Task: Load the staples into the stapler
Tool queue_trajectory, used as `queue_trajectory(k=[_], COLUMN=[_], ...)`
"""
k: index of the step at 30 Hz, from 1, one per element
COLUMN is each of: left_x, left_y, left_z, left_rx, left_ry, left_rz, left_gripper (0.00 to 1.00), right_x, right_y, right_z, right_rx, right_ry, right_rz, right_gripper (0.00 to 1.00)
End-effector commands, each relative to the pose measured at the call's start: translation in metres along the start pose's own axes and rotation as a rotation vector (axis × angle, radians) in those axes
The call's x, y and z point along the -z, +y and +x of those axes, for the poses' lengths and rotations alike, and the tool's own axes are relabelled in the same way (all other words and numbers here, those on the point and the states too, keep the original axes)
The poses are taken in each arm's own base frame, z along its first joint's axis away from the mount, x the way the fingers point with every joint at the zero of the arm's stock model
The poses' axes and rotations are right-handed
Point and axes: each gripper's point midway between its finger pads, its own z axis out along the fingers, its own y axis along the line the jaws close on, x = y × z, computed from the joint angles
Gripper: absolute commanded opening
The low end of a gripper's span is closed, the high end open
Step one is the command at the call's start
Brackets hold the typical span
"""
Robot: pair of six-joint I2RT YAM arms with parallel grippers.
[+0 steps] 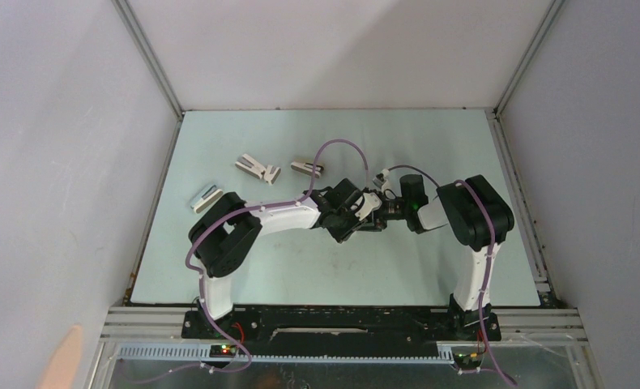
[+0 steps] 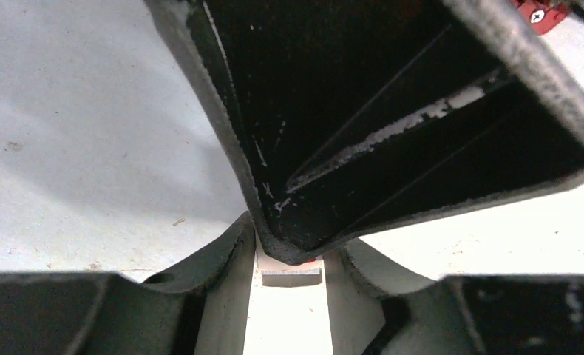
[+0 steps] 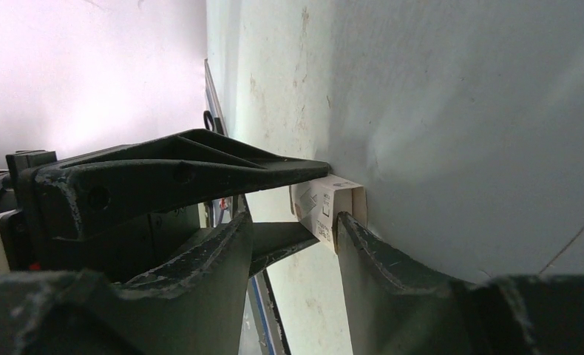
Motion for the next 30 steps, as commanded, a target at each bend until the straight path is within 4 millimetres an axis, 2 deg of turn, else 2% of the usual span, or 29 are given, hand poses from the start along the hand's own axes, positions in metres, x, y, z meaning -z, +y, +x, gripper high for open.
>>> queue_trajectory(k=[1,8,22,30], left_x=[0.0,0.002,0.006,0.012], left_y=[-0.004,-0.01,-0.024,-0.022], left_z=[-0.01,-0.014,-0.014,-0.011], left_rx=[-0.033,-0.052,-0.14,-0.128], left_ry=[-0.037,-0.07,-0.118,-0.119], left_rz=[0.011,0.032,0.074,0.051], left_gripper=[0.41,0.4,0.4,0.42], right_x=[0.0,-0.006,-0.019,-0.005], right_y=[0.009,0.015,0.014,0.004], right_z=[-0.005,0.0,0.021,0.01], right_rx=[0.049,0.063,0.061,0.047], right_ry=[0.004,0.045,0.18,0.138], right_rz=[-0.039,-0.065,-0.081,-0.033], right_gripper=[0.48,0.48,0.48,0.51])
